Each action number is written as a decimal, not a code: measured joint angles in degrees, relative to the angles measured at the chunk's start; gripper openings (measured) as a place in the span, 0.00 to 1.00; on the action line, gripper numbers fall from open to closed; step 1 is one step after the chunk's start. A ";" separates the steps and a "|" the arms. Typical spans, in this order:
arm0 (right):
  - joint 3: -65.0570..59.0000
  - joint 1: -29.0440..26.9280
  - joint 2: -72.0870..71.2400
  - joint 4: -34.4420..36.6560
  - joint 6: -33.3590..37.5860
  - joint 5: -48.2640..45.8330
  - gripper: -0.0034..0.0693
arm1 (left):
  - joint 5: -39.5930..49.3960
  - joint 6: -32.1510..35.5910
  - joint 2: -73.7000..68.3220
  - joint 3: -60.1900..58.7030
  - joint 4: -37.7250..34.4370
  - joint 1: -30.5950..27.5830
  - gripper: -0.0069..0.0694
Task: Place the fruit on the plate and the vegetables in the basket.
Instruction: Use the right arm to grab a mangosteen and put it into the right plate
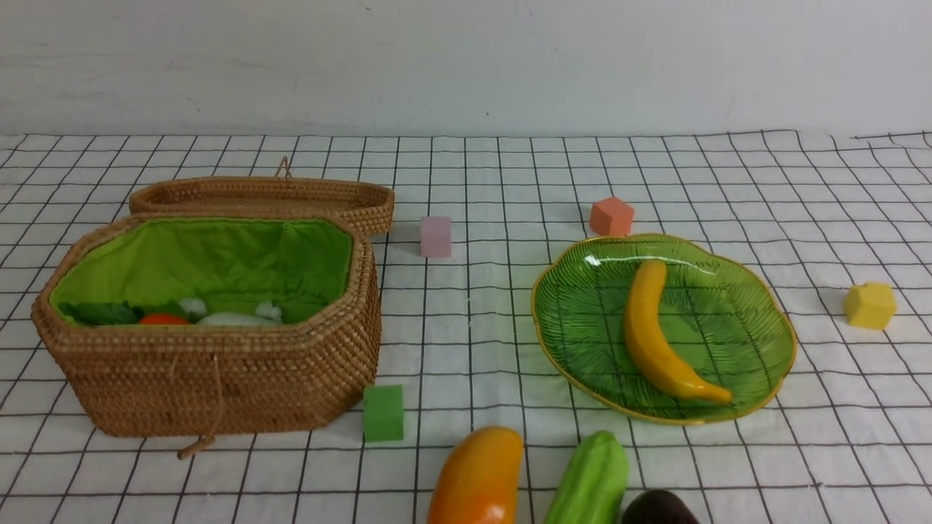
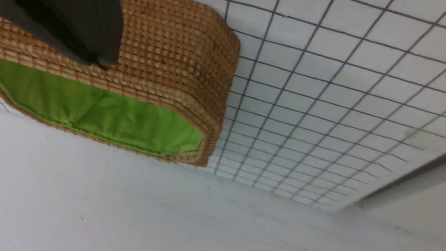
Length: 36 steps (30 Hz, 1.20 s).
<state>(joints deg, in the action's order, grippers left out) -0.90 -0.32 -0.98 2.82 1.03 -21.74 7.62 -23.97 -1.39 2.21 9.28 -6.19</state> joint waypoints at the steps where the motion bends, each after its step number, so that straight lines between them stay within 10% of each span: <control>1: 0.00 0.00 0.00 0.00 0.00 0.00 0.38 | -0.49 0.54 1.40 -2.40 -0.57 -0.36 0.07; 8: 0.00 0.00 0.00 0.00 0.00 0.00 0.38 | 15.49 1.27 1.97 -3.95 -0.15 4.05 0.08; 28: 0.00 0.00 0.00 -0.27 0.00 0.00 0.38 | 15.70 1.17 1.97 -3.95 1.36 7.17 0.09; 36: 0.00 0.00 0.00 -15.79 1.59 -0.63 0.38 | 15.70 1.17 1.97 -3.95 1.41 7.17 0.10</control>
<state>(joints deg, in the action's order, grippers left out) -0.90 -0.32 -0.98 -12.97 2.63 -22.36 23.31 -22.80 0.57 -1.74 10.69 0.99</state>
